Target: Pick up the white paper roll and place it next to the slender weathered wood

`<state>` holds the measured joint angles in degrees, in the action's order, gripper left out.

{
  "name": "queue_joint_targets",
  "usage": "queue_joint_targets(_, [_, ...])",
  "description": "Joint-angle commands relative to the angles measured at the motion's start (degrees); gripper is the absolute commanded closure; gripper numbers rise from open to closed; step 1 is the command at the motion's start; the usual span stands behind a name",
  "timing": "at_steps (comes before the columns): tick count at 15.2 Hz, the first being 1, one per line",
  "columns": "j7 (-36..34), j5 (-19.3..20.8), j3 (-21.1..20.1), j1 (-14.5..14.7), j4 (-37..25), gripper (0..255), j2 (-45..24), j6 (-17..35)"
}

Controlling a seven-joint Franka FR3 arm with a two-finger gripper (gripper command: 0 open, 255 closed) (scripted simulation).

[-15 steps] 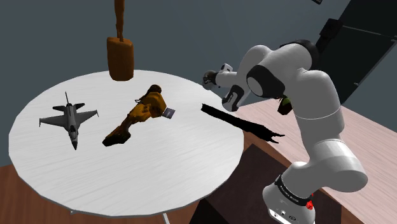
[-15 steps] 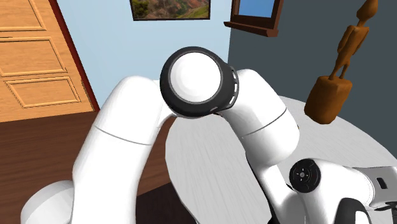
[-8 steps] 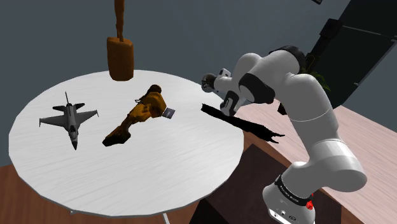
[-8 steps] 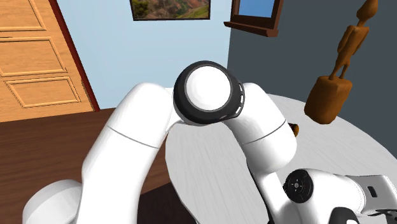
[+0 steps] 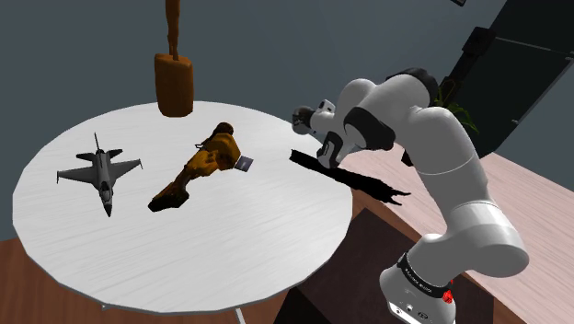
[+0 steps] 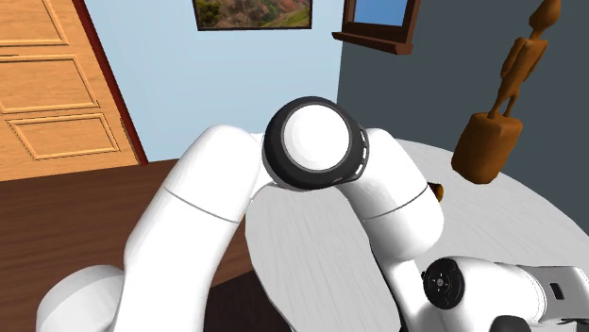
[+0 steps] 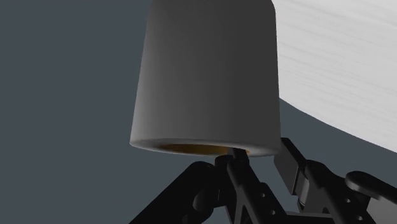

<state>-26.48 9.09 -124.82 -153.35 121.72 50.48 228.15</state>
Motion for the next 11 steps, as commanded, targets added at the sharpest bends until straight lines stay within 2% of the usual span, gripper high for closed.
queue_joint_targets(1, [0.6,-0.5,-2.0,-0.3,-0.4,255,4.5,-1.1])
queue_joint_targets(5, [1.5,-0.8,-2.6,-0.8,-0.3,255,4.0,-1.2])
queue_joint_targets(6, [1.6,-1.4,-2.7,-0.4,0.1,0,4.4,-0.7])
queue_joint_targets(7, [1.6,-1.1,-2.6,-0.6,0.6,0,4.2,-0.3])
queue_joint_targets(8, [1.9,-1.9,-2.6,0.6,0.4,0,4.2,-1.2])
queue_joint_targets(9, [1.7,-2.3,-2.8,0.7,-1.5,0,4.6,-3.0])
queue_joint_targets(11, [1.3,-0.7,-2.5,-0.7,-0.3,0,4.2,-1.1])
